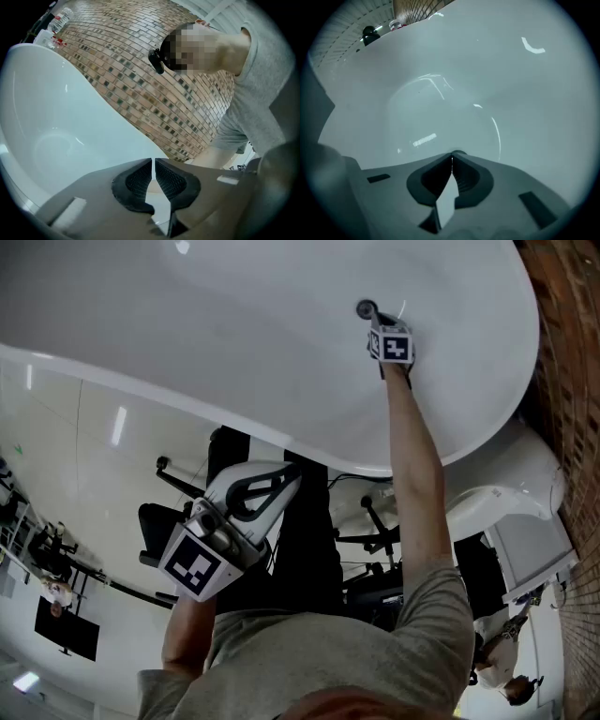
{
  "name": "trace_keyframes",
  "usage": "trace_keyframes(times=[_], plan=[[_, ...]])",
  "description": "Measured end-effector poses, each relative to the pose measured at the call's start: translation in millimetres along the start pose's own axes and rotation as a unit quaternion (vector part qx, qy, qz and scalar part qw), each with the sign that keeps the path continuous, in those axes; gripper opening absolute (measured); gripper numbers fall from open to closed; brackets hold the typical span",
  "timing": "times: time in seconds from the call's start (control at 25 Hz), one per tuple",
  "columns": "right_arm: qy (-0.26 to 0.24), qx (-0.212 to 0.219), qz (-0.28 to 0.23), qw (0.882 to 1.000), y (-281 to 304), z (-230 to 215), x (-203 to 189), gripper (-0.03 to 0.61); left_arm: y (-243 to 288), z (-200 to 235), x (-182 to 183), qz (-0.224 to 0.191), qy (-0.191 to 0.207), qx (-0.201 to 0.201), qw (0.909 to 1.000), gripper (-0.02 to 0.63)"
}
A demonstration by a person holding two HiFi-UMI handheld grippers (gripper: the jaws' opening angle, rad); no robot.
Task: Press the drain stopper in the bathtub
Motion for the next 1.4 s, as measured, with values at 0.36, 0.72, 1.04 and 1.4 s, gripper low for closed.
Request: trace_keyframes(times=[0.36, 0.72, 1.04, 1.4], plan=[[-0.034, -0.009, 0.002, 0.999, 64, 8, 11, 0.003, 16, 20, -18, -0.007, -0.017, -0.011, 0.9998, 0.014], [-0.058, -0.033, 0.025, 0.997, 89, 10, 3, 0.008, 22, 28, -27, 0.004, -0.024, -0.018, 0.9995, 0.014], [-0.057, -0.020, 0.017, 0.998, 86, 5, 7, 0.006, 24, 23, -23, 0.002, -0.020, -0.029, 0.9994, 0.015], [0.131, 0.023, -0.122, 0.983, -116, 0, 57, 0.029, -23, -49, 42, 0.012, 0.029, -0.077, 0.9966, 0.015]])
Point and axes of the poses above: the fingertips, and each gripper's own axes: y forward along the fingers, z to its left, x out of its top, the point moved 2 cm from there along -y, backward along the fingers, and after that the axes turned 7 degrees about -y, right-handed, at the moved point
